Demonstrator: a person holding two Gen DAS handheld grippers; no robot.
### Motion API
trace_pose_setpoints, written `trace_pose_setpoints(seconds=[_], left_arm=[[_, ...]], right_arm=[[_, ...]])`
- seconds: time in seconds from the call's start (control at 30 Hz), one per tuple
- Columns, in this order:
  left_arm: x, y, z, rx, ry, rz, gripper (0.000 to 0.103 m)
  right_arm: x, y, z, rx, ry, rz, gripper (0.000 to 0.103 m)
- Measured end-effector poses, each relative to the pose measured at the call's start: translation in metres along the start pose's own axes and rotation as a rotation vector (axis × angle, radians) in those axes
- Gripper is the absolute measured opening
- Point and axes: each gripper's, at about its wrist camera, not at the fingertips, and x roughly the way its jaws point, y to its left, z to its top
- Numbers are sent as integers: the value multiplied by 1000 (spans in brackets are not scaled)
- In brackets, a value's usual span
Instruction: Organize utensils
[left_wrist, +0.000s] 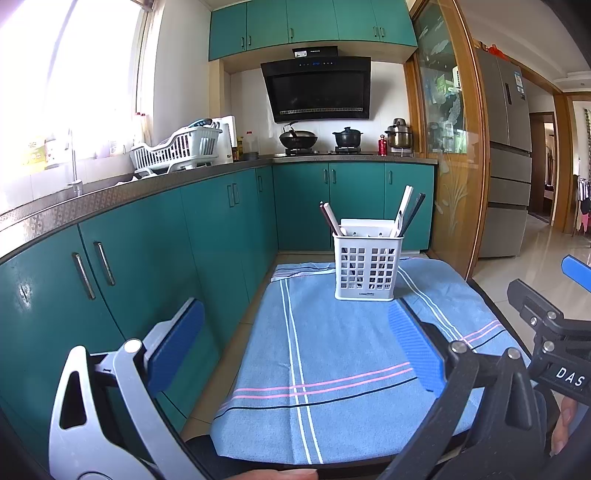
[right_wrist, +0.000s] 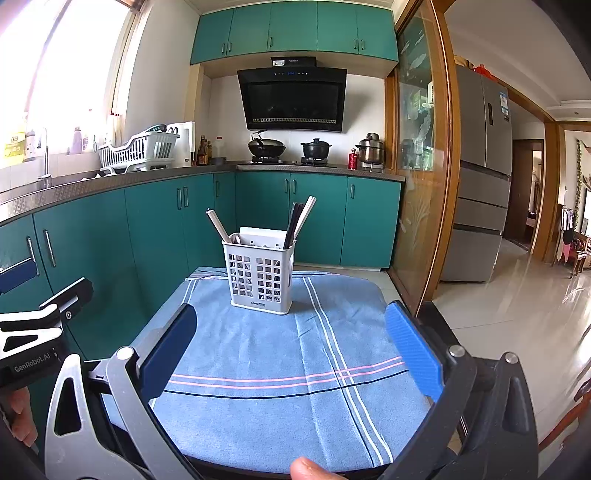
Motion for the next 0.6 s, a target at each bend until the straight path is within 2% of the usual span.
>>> trace_pose_setpoints(seconds=[0.6], left_arm=[[6,2,-4,12,24,-5,99]], right_arm=[[3,1,-3,-3,14,6,100]])
